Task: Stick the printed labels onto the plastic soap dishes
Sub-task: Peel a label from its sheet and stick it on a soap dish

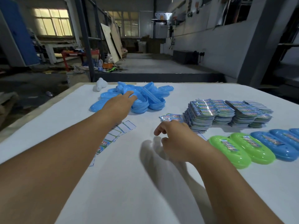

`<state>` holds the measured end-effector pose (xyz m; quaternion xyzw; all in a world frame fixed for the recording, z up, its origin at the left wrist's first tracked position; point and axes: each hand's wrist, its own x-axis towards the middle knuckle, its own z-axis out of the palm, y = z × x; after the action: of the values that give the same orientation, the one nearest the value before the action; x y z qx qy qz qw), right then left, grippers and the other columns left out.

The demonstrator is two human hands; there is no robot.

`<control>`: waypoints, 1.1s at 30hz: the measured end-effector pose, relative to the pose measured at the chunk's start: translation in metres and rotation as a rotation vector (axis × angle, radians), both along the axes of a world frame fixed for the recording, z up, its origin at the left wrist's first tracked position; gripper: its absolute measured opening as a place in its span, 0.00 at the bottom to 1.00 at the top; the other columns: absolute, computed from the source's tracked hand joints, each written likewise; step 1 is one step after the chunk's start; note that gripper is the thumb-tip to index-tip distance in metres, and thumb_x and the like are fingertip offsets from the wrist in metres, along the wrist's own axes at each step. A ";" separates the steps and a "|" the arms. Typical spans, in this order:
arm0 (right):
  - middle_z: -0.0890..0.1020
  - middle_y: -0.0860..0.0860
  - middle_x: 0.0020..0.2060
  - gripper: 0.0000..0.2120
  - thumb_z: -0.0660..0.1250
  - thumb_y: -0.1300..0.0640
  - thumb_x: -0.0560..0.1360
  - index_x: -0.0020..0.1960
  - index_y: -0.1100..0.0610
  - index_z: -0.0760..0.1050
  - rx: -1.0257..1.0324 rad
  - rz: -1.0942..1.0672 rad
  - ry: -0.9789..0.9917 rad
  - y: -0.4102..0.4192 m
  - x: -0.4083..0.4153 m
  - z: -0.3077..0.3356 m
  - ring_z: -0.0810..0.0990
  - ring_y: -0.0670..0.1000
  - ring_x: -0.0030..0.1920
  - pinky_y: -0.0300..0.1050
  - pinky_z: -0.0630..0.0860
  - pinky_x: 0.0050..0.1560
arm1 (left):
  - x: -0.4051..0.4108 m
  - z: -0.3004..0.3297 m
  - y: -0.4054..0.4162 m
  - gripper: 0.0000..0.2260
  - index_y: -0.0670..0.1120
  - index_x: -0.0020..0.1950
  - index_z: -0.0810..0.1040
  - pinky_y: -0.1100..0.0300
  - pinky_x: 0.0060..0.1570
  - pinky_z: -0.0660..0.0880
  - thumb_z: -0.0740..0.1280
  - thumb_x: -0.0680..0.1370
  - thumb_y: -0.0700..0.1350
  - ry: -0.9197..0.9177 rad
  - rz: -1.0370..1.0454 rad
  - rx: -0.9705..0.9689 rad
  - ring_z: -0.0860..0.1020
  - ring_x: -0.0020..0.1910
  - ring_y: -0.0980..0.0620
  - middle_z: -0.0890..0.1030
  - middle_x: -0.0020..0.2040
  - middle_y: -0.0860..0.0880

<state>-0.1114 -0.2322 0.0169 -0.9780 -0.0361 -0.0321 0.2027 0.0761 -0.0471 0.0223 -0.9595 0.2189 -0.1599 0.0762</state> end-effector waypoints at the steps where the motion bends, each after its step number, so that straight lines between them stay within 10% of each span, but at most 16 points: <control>1: 0.74 0.50 0.62 0.19 0.63 0.57 0.75 0.64 0.44 0.75 -0.001 -0.005 -0.003 -0.001 0.002 -0.001 0.68 0.58 0.67 0.46 0.68 0.60 | 0.002 0.001 -0.001 0.31 0.49 0.71 0.68 0.50 0.46 0.76 0.69 0.72 0.30 -0.023 -0.007 -0.003 0.74 0.59 0.44 0.66 0.72 0.48; 5: 0.76 0.50 0.61 0.18 0.65 0.56 0.76 0.64 0.44 0.75 -0.015 -0.005 -0.044 -0.001 0.007 -0.005 0.70 0.57 0.65 0.46 0.69 0.61 | 0.000 0.009 -0.005 0.07 0.45 0.56 0.76 0.52 0.44 0.74 0.64 0.79 0.38 -0.070 -0.021 -0.013 0.75 0.49 0.46 0.75 0.48 0.47; 9: 0.76 0.49 0.61 0.17 0.65 0.55 0.76 0.64 0.45 0.75 -0.015 0.019 -0.040 -0.001 0.009 -0.008 0.72 0.56 0.63 0.45 0.69 0.57 | -0.013 0.015 -0.002 0.04 0.42 0.51 0.77 0.52 0.39 0.71 0.62 0.81 0.40 -0.102 -0.043 -0.081 0.75 0.44 0.45 0.74 0.42 0.46; 15: 0.77 0.50 0.62 0.20 0.65 0.53 0.78 0.69 0.48 0.71 0.078 -0.039 -0.181 -0.001 0.008 -0.007 0.75 0.54 0.64 0.47 0.72 0.60 | -0.054 0.022 -0.003 0.08 0.41 0.55 0.79 0.52 0.47 0.76 0.67 0.80 0.45 -0.136 0.000 -0.905 0.80 0.45 0.48 0.83 0.46 0.47; 22: 0.71 0.49 0.67 0.27 0.69 0.45 0.78 0.74 0.41 0.64 0.290 -0.020 -0.323 0.006 0.007 -0.005 0.73 0.53 0.65 0.51 0.71 0.65 | -0.122 0.011 -0.009 0.03 0.39 0.50 0.78 0.59 0.46 0.82 0.69 0.79 0.39 0.615 0.105 -1.832 0.83 0.34 0.54 0.85 0.35 0.45; 28: 0.76 0.44 0.66 0.28 0.69 0.39 0.77 0.74 0.38 0.66 0.294 0.102 -0.284 0.012 0.007 -0.012 0.74 0.44 0.56 0.38 0.67 0.56 | -0.154 -0.004 0.007 0.05 0.31 0.51 0.77 0.67 0.33 0.79 0.65 0.80 0.34 1.127 0.026 -2.066 0.84 0.34 0.51 0.85 0.41 0.36; 33: 0.79 0.44 0.63 0.26 0.71 0.41 0.75 0.72 0.39 0.69 0.321 0.109 -0.204 0.014 0.009 -0.013 0.78 0.48 0.58 0.47 0.74 0.62 | -0.154 -0.008 0.020 0.13 0.36 0.52 0.81 0.62 0.33 0.77 0.68 0.80 0.46 0.965 0.108 -1.757 0.81 0.35 0.48 0.86 0.40 0.41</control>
<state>-0.1022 -0.2187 0.0038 -0.9215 -0.1039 -0.1254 0.3527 -0.0778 -0.0267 0.0146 -0.6465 -0.0133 0.1451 -0.7489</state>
